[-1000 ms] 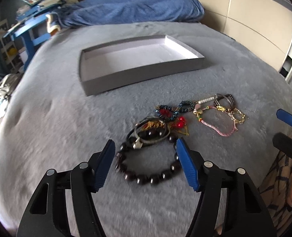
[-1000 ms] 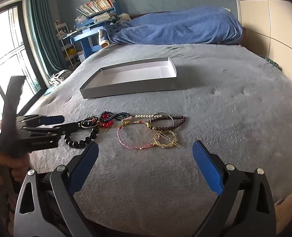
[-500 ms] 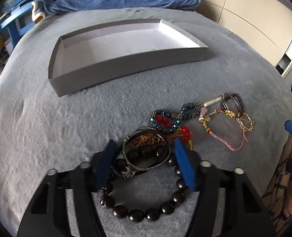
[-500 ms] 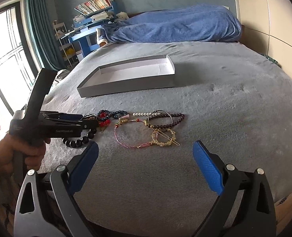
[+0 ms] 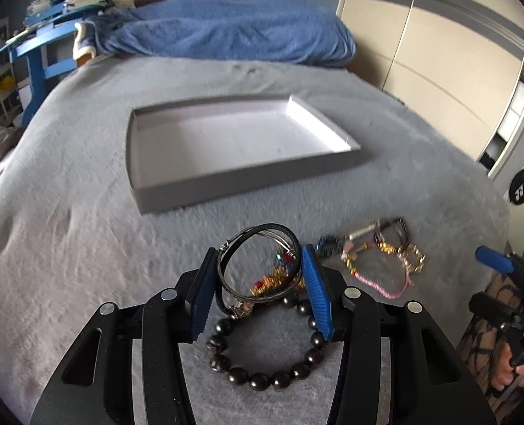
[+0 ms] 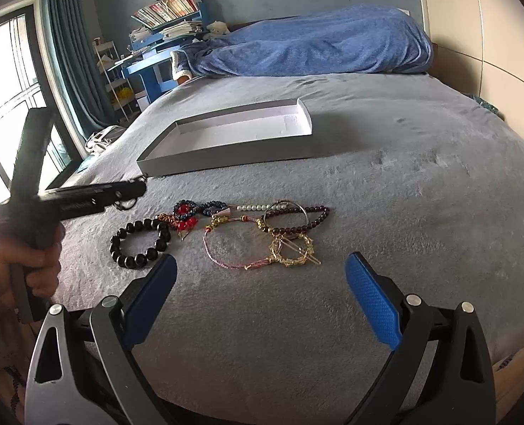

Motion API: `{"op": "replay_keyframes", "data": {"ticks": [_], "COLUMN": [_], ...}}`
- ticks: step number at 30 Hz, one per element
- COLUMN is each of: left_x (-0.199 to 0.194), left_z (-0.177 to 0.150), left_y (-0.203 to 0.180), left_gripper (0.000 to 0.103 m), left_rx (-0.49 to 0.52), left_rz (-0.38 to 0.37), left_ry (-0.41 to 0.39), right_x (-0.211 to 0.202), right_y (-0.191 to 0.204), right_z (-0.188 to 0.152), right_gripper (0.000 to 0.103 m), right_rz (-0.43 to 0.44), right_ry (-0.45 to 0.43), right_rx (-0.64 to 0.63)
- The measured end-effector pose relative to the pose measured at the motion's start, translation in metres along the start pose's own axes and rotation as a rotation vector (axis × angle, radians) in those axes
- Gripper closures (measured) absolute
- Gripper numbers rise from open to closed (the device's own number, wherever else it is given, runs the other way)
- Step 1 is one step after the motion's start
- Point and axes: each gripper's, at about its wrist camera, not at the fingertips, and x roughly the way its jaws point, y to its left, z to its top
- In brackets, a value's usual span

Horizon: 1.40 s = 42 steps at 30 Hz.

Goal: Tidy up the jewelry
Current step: 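Close the left tool on the black hair tie while the right tool nears the brooch, then grasp the gold wreath brooch with the right tool while the left tool lifts the hair tie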

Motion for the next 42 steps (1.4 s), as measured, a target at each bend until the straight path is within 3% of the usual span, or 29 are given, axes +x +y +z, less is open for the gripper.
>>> {"op": "replay_keyframes", "data": {"ticks": [4,9,12,14,15,17,19,22,28,38,42], "left_x": [-0.002,-0.001,0.005,0.014,0.02,0.022,0.021,0.018,0.015,0.017,0.024], "left_z": [0.003,0.001,0.003,0.002,0.001,-0.003,-0.004,-0.004,-0.01,-0.03,-0.031], "left_y": [0.016,0.004,0.008,0.014,0.018,0.025,0.032,0.038,0.036,0.01,0.005], "left_gripper": [0.054,0.054,0.054,0.05,0.04,0.032,0.032,0.032,0.032,0.05,0.061], "left_rx": [-0.095,-0.08,-0.146,-0.183,-0.198,-0.202,-0.199,-0.206,-0.178,-0.032,0.012], "left_rz": [-0.077,-0.175,-0.238,-0.217,-0.164,-0.073,-0.015,0.013,-0.009,-0.034,0.009], "left_ry": [-0.003,0.0,0.016,0.055,0.083,0.082,0.082,0.073,0.085,0.157,0.165], "right_x": [0.001,0.009,0.016,0.02,0.022,0.024,0.025,0.028,0.032,0.036,0.036], "right_y": [-0.002,0.003,0.011,0.016,0.018,0.021,0.023,0.024,0.029,0.019,0.017], "right_z": [0.005,0.009,0.009,0.008,0.008,0.008,0.008,0.009,0.013,0.013,0.013], "right_gripper": [0.008,0.008,0.008,0.008,0.008,0.008,0.008,0.008,0.008,0.008,0.008], "right_rz": [0.002,0.033,0.05,0.057,0.061,0.066,0.069,0.075,0.083,0.063,0.06], "right_ry": [-0.002,0.015,0.027,0.035,0.038,0.042,0.044,0.048,0.046,0.053,0.052], "right_rx": [-0.002,-0.012,-0.042,-0.053,-0.057,-0.066,-0.069,-0.066,-0.08,-0.049,-0.041]}}
